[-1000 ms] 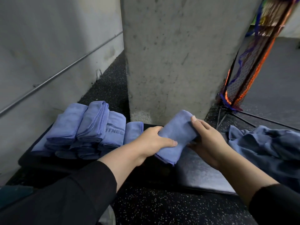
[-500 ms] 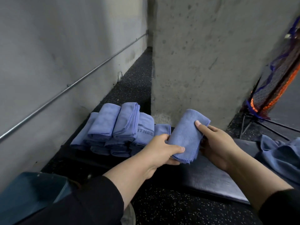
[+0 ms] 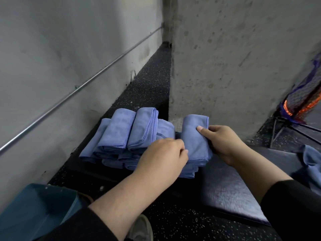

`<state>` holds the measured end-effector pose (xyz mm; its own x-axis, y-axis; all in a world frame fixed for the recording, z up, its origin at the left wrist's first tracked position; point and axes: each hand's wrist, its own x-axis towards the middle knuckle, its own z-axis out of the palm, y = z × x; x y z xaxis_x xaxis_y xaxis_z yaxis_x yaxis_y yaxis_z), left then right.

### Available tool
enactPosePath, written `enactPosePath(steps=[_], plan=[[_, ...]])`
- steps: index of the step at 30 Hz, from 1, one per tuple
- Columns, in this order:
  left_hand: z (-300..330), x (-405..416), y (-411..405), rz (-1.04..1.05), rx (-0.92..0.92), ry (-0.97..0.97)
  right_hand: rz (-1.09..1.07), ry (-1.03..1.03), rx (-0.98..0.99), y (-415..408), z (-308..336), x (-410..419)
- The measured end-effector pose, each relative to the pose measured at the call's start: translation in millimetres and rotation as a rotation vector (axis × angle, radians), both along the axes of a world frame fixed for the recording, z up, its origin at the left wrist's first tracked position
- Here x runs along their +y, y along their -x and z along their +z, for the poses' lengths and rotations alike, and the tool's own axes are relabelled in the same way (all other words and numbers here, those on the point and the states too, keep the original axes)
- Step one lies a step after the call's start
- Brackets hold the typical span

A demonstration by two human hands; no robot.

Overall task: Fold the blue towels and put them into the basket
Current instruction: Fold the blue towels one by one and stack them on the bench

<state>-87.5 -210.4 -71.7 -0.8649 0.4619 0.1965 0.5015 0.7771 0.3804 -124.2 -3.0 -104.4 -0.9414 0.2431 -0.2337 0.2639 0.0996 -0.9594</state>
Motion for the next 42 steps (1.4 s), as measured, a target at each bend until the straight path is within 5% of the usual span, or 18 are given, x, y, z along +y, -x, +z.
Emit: enactPosePath(steps=[4, 9, 22, 31, 37, 42], plan=[[-14.0, 0.6, 16.0, -0.048, 0.182, 0.092, 0.094, -0.221, -0.030, 13.9, -16.5, -8.8], [-32.9, -0.2, 18.9, -0.175, 0.071, 0.292, 0.099, -0.616, 0.006, 14.3, -25.8, -8.3], [-26.1, 10.4, 13.9, -0.105, 0.108, 0.357, 0.086, -0.303, -0.096, 3.2, -27.6, -10.0], [-22.0, 15.2, 12.7, -0.090, 0.103, 0.318, 0.049, -0.520, 0.134, 6.8, -24.9, -14.8], [-24.7, 15.9, 15.9, -0.069, 0.075, 0.356, 0.051, -0.351, 0.016, 5.8, -30.7, -11.9], [-29.6, 16.8, 18.6, -0.064, 0.046, 0.382, 0.059, 0.047, -0.180, 5.0, -37.8, -16.0]])
